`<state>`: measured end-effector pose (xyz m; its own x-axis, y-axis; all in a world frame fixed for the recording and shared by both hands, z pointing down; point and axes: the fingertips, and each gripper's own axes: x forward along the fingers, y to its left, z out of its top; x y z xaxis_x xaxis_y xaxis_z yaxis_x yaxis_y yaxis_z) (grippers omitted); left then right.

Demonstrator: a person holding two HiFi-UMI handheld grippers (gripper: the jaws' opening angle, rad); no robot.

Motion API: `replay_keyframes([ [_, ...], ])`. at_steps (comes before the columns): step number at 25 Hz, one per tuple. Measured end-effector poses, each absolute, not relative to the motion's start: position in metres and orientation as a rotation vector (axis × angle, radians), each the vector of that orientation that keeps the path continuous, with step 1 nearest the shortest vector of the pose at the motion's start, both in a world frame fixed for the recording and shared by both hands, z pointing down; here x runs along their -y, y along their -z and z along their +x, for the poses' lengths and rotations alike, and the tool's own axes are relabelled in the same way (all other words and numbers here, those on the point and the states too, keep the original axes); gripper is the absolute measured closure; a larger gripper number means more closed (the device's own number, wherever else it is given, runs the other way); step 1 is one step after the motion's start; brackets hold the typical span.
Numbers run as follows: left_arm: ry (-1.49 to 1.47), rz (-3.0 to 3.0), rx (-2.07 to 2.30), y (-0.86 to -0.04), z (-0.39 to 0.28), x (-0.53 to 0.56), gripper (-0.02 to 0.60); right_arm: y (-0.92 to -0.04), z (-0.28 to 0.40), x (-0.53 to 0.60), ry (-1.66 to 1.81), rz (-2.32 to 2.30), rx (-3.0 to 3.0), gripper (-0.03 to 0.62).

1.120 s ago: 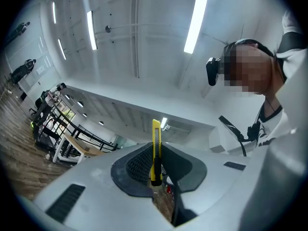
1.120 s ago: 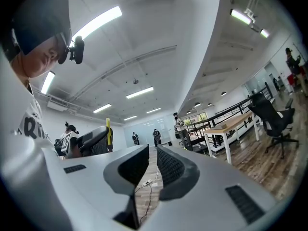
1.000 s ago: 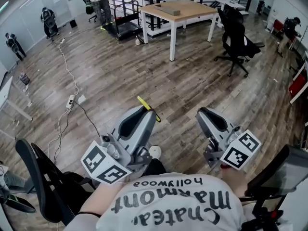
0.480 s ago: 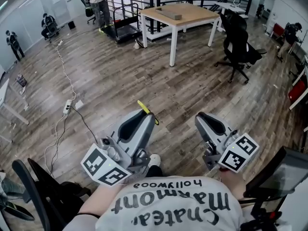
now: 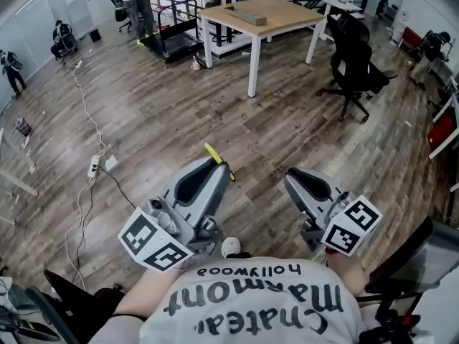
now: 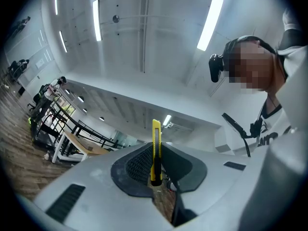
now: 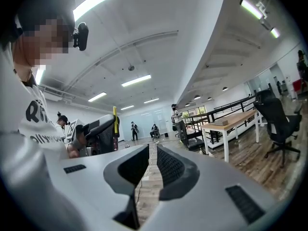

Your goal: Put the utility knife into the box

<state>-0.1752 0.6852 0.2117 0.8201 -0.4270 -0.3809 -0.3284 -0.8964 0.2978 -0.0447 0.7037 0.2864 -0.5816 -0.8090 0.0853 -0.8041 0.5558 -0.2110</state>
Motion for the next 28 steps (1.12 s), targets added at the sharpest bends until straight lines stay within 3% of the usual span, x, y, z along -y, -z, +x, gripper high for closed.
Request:
replay_keyframes([
  [12,0.654,2.772,0.576,-0.209,-0.198,-0.583,0.531,-0.285,-0.066,-0.602,0.383,-1.428,-2.730,0.540],
  [28,0.632,2.740,0.614,-0.224,-0.204,-0.532,0.530,-0.300,-0.068,-0.549,0.446,-1.388,-2.734,0.540],
])
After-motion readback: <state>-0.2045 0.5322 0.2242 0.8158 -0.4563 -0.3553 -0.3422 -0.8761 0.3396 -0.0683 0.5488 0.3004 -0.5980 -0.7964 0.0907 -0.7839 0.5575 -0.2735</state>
